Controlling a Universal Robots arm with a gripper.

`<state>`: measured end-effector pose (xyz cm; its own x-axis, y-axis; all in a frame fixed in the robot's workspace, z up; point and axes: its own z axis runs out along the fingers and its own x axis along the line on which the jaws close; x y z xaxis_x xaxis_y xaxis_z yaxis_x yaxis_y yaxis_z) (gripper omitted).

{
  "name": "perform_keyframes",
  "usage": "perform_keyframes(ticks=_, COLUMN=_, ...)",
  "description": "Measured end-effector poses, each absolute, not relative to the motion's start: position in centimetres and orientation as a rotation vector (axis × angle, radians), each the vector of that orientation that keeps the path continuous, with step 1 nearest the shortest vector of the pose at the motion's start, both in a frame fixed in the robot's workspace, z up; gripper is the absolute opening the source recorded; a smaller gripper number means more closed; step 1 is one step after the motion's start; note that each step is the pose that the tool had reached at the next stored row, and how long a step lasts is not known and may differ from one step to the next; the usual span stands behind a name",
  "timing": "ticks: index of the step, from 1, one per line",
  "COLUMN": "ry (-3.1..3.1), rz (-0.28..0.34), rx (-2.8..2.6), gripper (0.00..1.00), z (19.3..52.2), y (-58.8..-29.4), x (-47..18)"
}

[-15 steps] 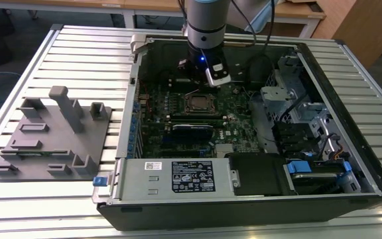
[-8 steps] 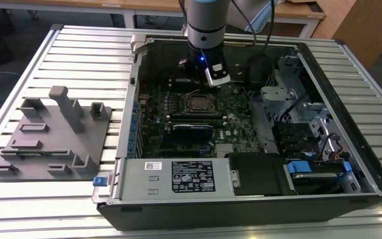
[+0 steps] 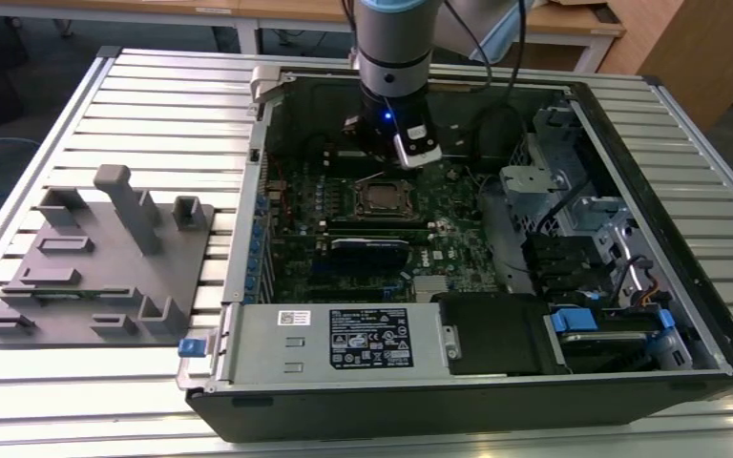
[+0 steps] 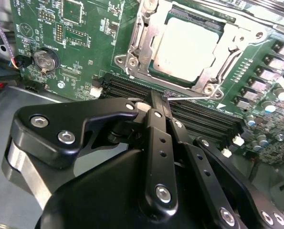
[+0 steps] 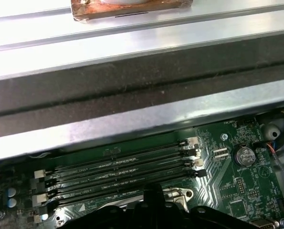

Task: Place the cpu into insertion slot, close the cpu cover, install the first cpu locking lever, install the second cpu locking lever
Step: 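Install the first cpu locking lever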

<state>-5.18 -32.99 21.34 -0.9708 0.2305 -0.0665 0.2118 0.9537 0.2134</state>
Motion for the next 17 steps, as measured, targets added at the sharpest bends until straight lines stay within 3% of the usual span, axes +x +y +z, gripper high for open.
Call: perform_keyframes(ticks=17, ry=2.968, rz=0.311, rx=0.354, gripper=0.10, z=20.9, y=-32.9, x=-6.2)
